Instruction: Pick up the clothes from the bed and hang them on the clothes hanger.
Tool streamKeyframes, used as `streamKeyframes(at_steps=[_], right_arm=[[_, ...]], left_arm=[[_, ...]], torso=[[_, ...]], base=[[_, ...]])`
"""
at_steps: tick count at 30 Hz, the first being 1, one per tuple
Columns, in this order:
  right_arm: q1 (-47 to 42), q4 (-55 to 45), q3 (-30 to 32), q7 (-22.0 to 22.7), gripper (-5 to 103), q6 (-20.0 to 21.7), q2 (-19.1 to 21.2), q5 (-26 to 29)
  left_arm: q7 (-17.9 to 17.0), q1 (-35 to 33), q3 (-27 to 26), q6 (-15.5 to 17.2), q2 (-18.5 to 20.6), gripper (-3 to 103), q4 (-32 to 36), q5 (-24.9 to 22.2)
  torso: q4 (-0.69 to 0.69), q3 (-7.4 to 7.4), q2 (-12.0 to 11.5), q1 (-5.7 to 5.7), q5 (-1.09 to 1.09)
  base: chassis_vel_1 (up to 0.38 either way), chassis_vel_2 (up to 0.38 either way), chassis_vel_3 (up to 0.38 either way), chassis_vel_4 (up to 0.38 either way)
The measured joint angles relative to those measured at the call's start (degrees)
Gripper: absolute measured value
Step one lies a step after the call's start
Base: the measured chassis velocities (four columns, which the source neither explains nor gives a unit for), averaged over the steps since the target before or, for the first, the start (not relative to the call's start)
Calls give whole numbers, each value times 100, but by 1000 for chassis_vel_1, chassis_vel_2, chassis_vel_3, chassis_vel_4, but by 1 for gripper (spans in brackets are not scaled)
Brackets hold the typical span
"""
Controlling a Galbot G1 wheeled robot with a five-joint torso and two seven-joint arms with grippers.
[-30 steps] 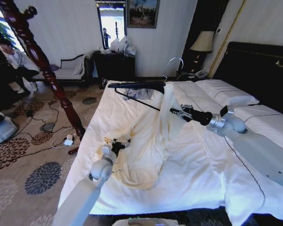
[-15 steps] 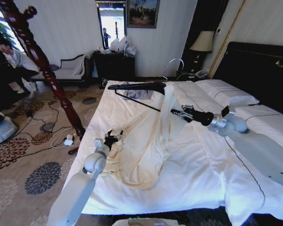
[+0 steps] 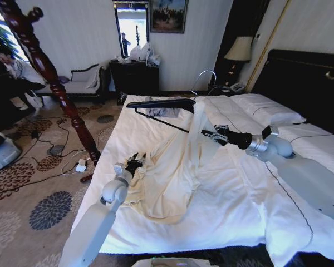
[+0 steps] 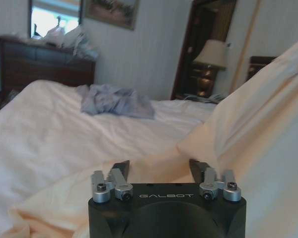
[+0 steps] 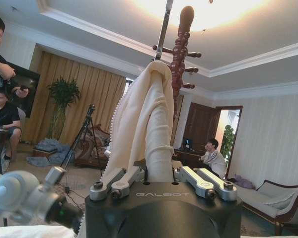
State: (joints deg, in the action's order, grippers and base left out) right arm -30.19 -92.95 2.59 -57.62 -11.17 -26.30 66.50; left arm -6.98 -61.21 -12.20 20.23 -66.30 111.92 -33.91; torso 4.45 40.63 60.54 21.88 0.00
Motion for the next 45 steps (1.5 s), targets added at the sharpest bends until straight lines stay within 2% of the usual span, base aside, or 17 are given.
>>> streamKeyframes(at_steps=[3, 4, 5, 8, 14, 18, 21, 25, 27, 31, 33, 35, 36, 37, 40, 42, 45], right_arm=[[30, 73, -16, -39, 20, -1, -14, -9], [58, 104, -30, -47, 20, -1, -40, -11], [58, 104, -30, -47, 20, -1, -40, -11], [91, 127, -49, -36, 20, 5, -143, -14], [51, 126, -57, -4, 20, 15, -235, -53], [47, 124, -63, 7, 20, 16, -171, -50], [60, 91, -68, 16, 20, 19, -141, -32], [91, 26, -81, 55, 20, 29, -139, -6], [102, -3, -82, 72, 20, 30, -141, 5], [113, -83, -76, 113, 20, 35, -142, 56], [113, -83, -74, 114, 20, 36, -142, 57], [116, -58, -69, 115, 20, 36, -149, 57], [120, -50, -69, 115, 20, 36, -154, 57], [120, -50, -69, 115, 20, 36, -154, 57], [166, -36, -87, 116, 20, 41, -158, 58], [180, -32, -92, 116, 20, 42, -156, 59], [193, -8, -96, 110, 20, 43, -140, 70]], left_arm=[[287, -285, -278, -189, 59, 86, 315, 138], [445, -384, -327, -338, 65, 86, 417, 65], [445, -384, -327, -338, 65, 86, 417, 65], [791, -595, -154, -601, 37, 98, 505, -16], [815, -583, 202, -675, -251, 100, 52, 353], [789, -397, 236, -666, -312, 102, -252, 355], [738, -268, 240, -666, -315, 100, -413, 352], [739, -50, 246, -637, -308, 99, -573, 129], [747, 70, 273, -629, -310, 96, -676, 54], [747, 353, 321, -584, -302, 77, -789, -256], [747, 359, 316, -568, -287, 77, -762, -328], [753, 357, 264, -528, -190, 66, -685, -573], [761, 352, 251, -529, -172, 60, -687, -604], [761, 352, 251, -529, -172, 60, -687, -604], [793, 295, 194, -585, -155, 44, -705, -663], [809, 259, 179, -593, -151, 44, -686, -691], [830, 141, 105, -662, -158, 28, -604, -823]], torso=[[-1, 0, 0, 0, 0], [-2, 0, 0, 0, 0], [-2, 0, 0, 0, 0], [0, 0, 0, 0, 0], [-1, 1, -1, 0, 0], [2, 0, 0, 0, 0], [0, 0, 0, 0, 0], [-1, 0, 0, 0, 0], [0, 0, 0, 0, 0], [1, 1, 0, 1, 1], [1, 1, -1, 1, 0], [0, 0, 0, -1, 0], [0, 0, 0, -1, 0], [0, 0, 0, -1, 0], [0, 1, -1, 0, 0], [0, 1, -1, 0, 0], [0, 0, 0, -1, 1]], base=[[0, 0, 0, 0], [0, 0, 0, 0], [0, 0, 0, 0], [0, 0, 0, 0], [0, 0, 0, 0], [0, 0, 0, 0], [0, 0, 0, 0], [0, 0, 0, 0], [0, 0, 0, 0], [0, 0, 0, 0], [0, 0, 0, 0], [0, 0, 0, 0], [0, 0, 0, 0], [0, 0, 0, 0], [0, 0, 0, 0], [0, 0, 0, 0], [0, 0, 0, 0]])
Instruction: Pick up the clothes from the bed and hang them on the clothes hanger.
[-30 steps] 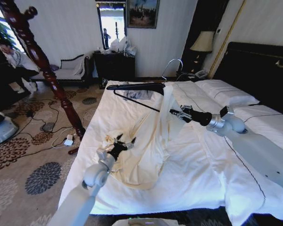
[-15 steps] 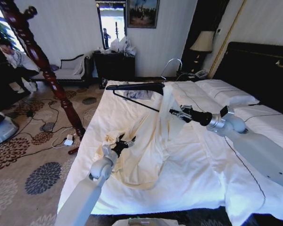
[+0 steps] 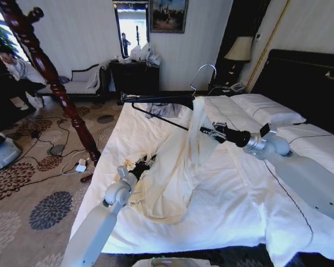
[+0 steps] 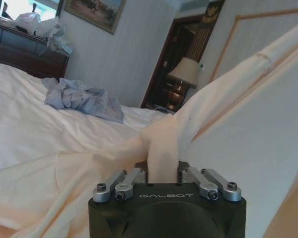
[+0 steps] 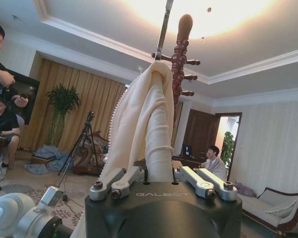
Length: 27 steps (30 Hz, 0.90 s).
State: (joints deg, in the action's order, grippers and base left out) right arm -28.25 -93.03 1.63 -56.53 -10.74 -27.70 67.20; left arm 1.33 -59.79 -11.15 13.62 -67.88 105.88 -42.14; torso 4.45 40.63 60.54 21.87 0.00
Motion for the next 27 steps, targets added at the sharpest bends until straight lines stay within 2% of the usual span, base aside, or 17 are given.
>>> streamKeyframes(at_steps=[2, 3, 5, 7, 9, 15, 18, 19, 21, 23, 25, 27], right_arm=[[-5, 5, 0, -4, 20, 0, 2, 0], [-21, 13, 1, -9, 20, -1, 3, -5], [-33, 21, 2, -11, 20, -2, 4, -13], [-45, 28, 14, -12, 20, -5, 10, -25], [-47, 12, 18, -11, 20, -5, 20, -30], [-51, 37, 12, 83, 20, -5, -46, -201], [-104, 129, 14, 101, 20, -5, -92, -414], [-104, 129, 14, 101, 20, -5, -92, -414], [-146, 100, 24, 96, 20, -9, -73, -480], [-154, 83, 28, 93, 20, -11, -67, -511], [-168, 43, 50, 113, 20, -14, -62, -670], [-168, 37, 62, 141, 20, -14, -63, -709]], left_arm=[[-3, -18, -16, -10, -7, 28, 25, -60], [-17, -69, -50, -21, -20, 18, 112, -204], [-25, -104, -75, -22, -21, 18, 175, -262], [-34, -172, -138, -23, 32, 7, 321, -301], [-53, -188, -201, -20, 142, 1, 443, -399], [-177, -30, -401, 55, 518, 1, 703, -862], [-316, 288, -617, 152, 925, 1, 763, -1403], [-316, 288, -617, 152, 925, 1, 763, -1403], [-438, 694, -671, 219, 1187, 1, 679, -1857], [-470, 819, -675, 237, 1253, 1, 642, -1965], [-599, 1410, -661, 312, 1504, 1, 431, -2412], [-632, 1624, -644, 346, 1589, 1, 340, -2556]], torso=[[0, 0, 0, 0, 0], [0, 0, 0, 0, 0], [0, 0, 0, 1, -1], [1, 0, 0, 0, 0], [0, 0, 0, 0, 0], [0, 0, 0, 0, 0], [-1, 0, 0, 0, 0], [-1, 0, 0, 0, 0], [0, 0, 0, 0, 1], [1, 0, 0, 0, 1], [2, 0, 0, 1, 1], [1, 0, 0, 1, 0]], base=[[0, 0, 0, 0], [0, 0, 0, 0], [0, 0, 0, 0], [0, 0, 0, 0], [0, 0, 0, 0], [0, 0, 0, 0], [0, 0, 0, 0], [0, 0, 0, 0], [0, 0, 0, 0], [0, 0, 0, 0], [0, 0, 0, 0], [0, 0, 0, 0]])
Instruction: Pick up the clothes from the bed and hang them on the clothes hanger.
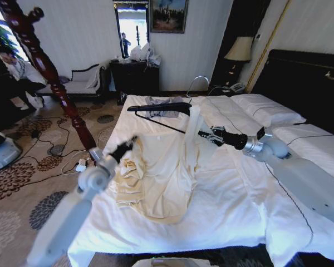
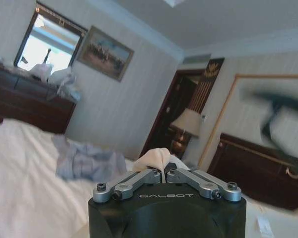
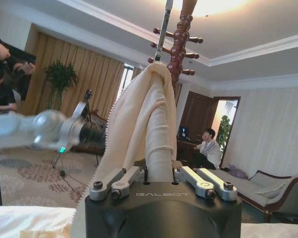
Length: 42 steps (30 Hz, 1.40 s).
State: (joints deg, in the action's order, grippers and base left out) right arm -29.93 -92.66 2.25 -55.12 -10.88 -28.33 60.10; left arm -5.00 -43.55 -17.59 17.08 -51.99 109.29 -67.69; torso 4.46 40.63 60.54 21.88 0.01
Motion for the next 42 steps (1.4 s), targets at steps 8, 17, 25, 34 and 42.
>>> streamKeyframes(at_steps=[8, 17, 25, 34, 42], right_arm=[[-85, -86, 45, 160, 20, 9, 18, -115], [-124, -49, 43, 222, 20, 11, -70, -236], [-126, 13, -4, 159, 20, 11, -179, -253], [-82, 100, -96, 134, 20, 16, -306, -306], [-65, 184, -143, 164, 20, 22, -374, -363]], left_arm=[[-170, 895, 131, 291, 405, 1, -161, -879], [-341, 1322, 270, 486, 396, 1, -85, -1336], [-513, 1886, 526, 629, 478, 1, -165, -1623], [-563, 2070, 732, 707, 471, 1, 3, -1646], [-496, 2132, 1006, 727, 368, 1, 309, -1456]], torso=[[-1, 0, 0, 0, 0], [-1, 0, 0, 0, 0], [-1, 0, 0, 0, 0], [-1, 0, 0, 0, -1], [1, 0, 0, 0, -1]], base=[[0, 0, 0, 0], [0, 0, 0, 0], [0, 0, 0, 0], [0, 0, 0, 0], [0, 0, 0, 0]])
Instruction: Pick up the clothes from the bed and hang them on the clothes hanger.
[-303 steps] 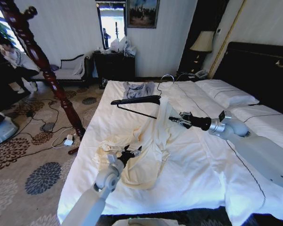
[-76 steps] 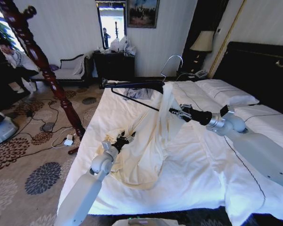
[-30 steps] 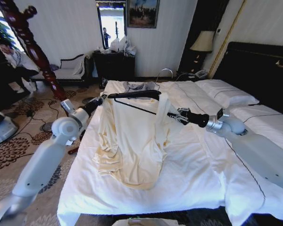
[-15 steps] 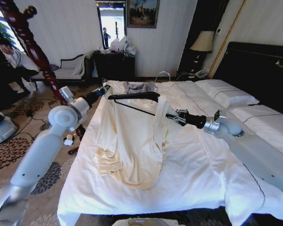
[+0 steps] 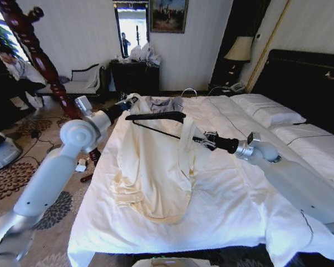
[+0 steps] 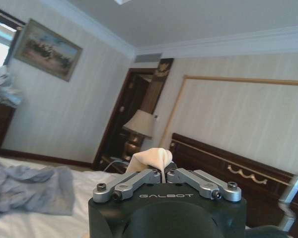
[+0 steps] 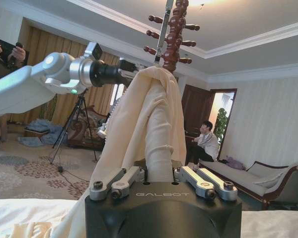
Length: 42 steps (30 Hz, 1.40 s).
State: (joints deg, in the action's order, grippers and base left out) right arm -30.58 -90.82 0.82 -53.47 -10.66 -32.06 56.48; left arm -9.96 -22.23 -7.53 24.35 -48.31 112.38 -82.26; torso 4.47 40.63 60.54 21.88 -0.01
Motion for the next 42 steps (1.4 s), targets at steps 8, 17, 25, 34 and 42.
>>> streamKeyframes(at_steps=[8, 17, 25, 34, 42], right_arm=[[-86, 1, 68, -29, 20, -26, 149, -1], [-139, 23, 116, -42, 20, -59, 276, -37], [-145, -91, 38, -10, 20, -32, 272, -108], [-158, 1, 8, 13, 20, -24, 287, -200], [-122, 241, -43, -1, 20, -34, 588, -258]], left_arm=[[-3, -256, -188, -39, 53, 1, -70, 244], [-63, -738, -409, -124, 254, 1, -101, 504], [-80, -562, -403, -149, 210, 1, -66, 444], [-82, -346, -350, -144, 215, 1, -19, 307], [-167, -314, -380, -37, 444, 1, 24, 327]], torso=[[-1, 0, 0, 0, 1], [-3, 0, 0, 0, 2], [-1, 0, 0, 0, 1], [-1, 0, 0, 0, 0], [-1, 0, 0, 0, 2]], base=[[0, 0, 0, 0], [0, 0, 0, 0], [0, 0, 0, 0], [0, 0, 0, 0], [0, 0, 0, 0]])
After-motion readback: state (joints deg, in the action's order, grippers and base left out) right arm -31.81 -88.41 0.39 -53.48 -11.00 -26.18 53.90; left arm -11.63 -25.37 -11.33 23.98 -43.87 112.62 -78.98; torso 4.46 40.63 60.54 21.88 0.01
